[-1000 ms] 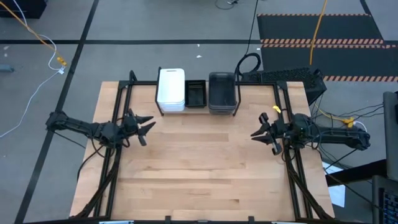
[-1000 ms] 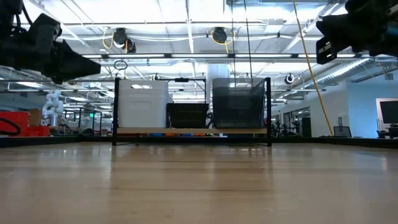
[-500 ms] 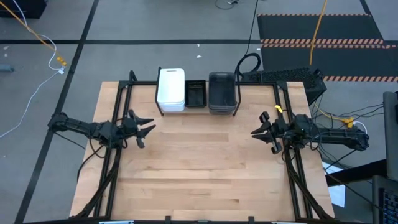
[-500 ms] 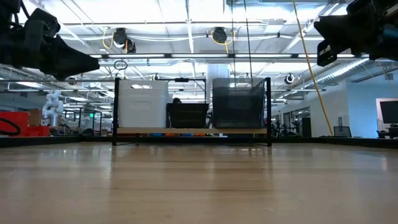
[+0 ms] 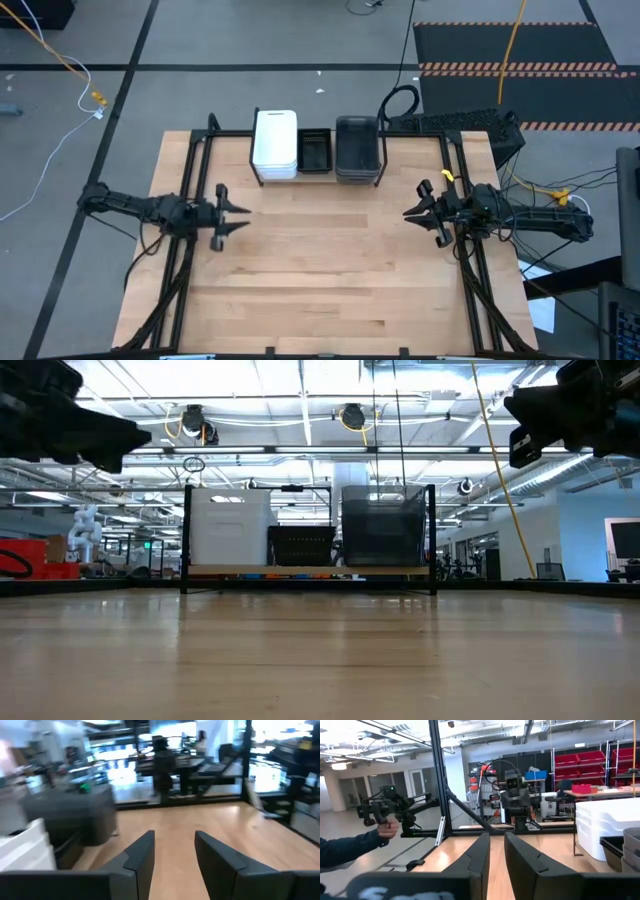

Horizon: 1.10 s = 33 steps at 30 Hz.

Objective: Stack baskets on shelf by color
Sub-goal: Return to Home Position

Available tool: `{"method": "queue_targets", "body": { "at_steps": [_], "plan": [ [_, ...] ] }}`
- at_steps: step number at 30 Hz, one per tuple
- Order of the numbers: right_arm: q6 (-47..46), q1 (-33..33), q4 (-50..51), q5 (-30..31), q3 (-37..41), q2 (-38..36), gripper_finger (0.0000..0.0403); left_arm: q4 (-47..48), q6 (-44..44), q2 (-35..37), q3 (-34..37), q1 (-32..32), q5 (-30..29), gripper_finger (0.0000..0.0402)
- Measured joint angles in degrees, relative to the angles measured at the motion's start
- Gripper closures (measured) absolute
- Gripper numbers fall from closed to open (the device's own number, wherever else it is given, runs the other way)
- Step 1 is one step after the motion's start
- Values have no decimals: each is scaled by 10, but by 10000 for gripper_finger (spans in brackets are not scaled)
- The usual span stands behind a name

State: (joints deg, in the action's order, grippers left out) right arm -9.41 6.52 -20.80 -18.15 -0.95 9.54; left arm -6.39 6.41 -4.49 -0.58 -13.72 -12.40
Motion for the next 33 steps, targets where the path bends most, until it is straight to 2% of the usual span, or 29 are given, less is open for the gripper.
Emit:
{"method": "queue_targets", "body": {
  "at_steps": [6, 12, 33],
  "plan": [
    [0, 0, 0, 0, 0, 0, 353, 41, -74, -9, -2, 65, 11, 302],
    [0, 0, 0, 0, 1, 0, 353, 37, -66, -17, -2, 87, 8, 332],
    [0, 0, -1, 0, 1, 0, 353, 33, -67, -16, -1, 88, 8, 337]
  ]
}}
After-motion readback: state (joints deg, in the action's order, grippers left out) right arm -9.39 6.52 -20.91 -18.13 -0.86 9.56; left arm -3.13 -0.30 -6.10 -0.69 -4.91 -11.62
